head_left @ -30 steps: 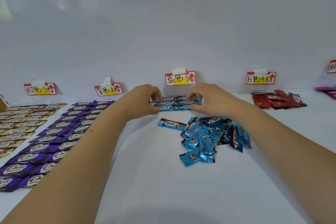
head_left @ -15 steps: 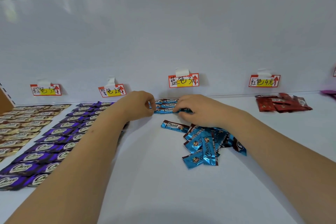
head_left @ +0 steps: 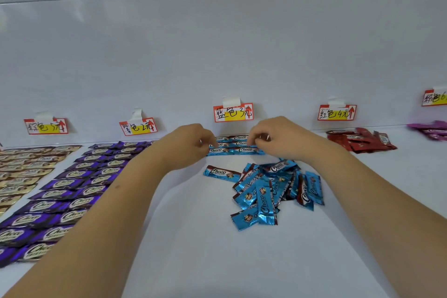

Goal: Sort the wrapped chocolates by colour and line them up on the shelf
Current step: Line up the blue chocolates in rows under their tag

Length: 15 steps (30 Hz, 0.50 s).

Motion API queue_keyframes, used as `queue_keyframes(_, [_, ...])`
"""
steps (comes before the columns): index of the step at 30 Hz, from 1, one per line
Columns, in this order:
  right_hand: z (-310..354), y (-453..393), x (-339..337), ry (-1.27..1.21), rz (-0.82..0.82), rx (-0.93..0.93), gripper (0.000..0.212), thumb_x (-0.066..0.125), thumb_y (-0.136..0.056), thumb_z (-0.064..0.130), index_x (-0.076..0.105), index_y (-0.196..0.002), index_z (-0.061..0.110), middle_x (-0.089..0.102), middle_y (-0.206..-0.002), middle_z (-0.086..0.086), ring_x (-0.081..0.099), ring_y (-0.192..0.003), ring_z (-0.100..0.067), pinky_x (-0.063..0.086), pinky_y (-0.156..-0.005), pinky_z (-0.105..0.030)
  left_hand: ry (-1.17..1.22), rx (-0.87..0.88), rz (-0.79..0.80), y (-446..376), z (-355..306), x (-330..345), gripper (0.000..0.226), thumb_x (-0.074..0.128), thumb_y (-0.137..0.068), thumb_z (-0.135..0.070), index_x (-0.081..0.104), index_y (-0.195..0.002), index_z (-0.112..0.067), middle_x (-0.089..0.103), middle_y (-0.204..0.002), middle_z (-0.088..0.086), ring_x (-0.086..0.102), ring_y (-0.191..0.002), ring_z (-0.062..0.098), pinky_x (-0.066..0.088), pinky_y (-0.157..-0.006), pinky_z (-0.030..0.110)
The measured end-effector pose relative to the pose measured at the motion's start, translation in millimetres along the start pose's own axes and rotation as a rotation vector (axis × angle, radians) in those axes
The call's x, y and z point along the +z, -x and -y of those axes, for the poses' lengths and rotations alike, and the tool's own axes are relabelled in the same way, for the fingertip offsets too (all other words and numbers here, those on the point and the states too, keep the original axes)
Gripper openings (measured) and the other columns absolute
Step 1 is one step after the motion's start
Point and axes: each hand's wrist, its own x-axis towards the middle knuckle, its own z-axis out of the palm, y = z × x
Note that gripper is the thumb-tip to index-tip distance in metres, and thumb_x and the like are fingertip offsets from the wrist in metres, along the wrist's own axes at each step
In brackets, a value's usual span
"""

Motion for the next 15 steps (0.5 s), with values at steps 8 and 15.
queue_keyframes(8, [4, 2, 1, -0.024, 0.063, 0.037, 0.023, 0.053, -0.094, 0.017, 0.072, -0.100, 0.027, 0.065, -0.105, 0.010, 0.060, -0.098, -0.010, 0.050, -0.090, -0.031, -0.030, -0.013, 0.107, -1, -5, 8, 0.039, 0.038, -0.102, -0.011, 0.063, -0.126, -0.031, 0.054, -0.129, 0.000, 0.049, -0.119, 0.017, 0.041, -0.096, 0.026])
queue_keyframes(15, [2, 2, -3, -0.015, 0.035, 0.033, 0.016, 0.057, -0.093, 0.022, 0.072, -0.099, 0.025, 0.064, -0.097, 0.013, 0.058, -0.092, -0.006, 0.045, -0.075, -0.020, 0.033, 0.007, 0.000, 3, -7, -4, 0.034, 0.044, -0.100, -0.012, 0.064, -0.121, -0.030, 0.058, -0.119, -0.004, 0.051, -0.111, 0.012, 0.046, -0.089, 0.022])
